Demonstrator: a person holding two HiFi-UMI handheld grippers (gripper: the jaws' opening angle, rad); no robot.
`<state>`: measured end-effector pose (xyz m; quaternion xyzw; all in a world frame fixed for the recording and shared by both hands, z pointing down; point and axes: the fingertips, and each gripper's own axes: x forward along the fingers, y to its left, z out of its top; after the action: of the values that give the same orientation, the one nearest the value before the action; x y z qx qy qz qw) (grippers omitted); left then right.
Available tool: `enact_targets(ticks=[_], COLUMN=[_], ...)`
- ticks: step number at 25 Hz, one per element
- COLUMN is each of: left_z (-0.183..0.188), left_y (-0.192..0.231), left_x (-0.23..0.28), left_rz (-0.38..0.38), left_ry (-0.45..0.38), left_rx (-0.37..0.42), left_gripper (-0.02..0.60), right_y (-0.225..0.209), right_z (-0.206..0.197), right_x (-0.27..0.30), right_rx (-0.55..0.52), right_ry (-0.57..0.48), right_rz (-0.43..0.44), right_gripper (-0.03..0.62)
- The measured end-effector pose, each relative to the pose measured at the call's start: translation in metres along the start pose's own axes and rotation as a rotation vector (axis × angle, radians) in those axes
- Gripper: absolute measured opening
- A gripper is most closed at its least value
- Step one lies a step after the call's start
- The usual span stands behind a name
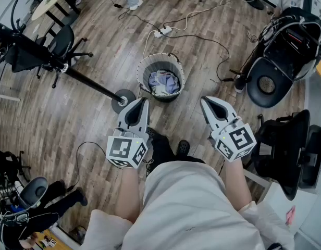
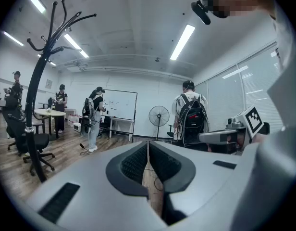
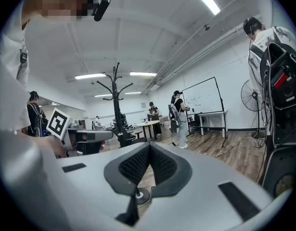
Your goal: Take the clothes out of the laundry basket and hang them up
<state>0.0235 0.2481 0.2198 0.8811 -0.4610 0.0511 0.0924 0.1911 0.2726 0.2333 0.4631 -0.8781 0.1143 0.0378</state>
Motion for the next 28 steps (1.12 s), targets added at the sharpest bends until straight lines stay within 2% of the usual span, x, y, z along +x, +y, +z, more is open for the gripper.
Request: enact_targets(ticks=[13,19,28], left_z=[-0.007,-0.010,-0.016], left_y=[-0.022,-0.026,-0.014], left_x=[0.006,0.002,0.000], left_rz=[-0.001,0.012,0.029], left_ry=[0.004,0.016,0.037], left_rx=[0.016,0.015,0.025], left_gripper=[0.029,0.029,0.029], right_y=[-0.011,-0.012,-0.018], right_z=[-0.008,-0.013,-0.018], right_x=[-0.023,-0.028,-0.018], right_rx=[-0.023,0.009,0.029], right_ry=[-0.003,-0.006,0.005], right_rz=[-0.007,0.004,-0.039], right_gripper=[0.003,0.005,0.006])
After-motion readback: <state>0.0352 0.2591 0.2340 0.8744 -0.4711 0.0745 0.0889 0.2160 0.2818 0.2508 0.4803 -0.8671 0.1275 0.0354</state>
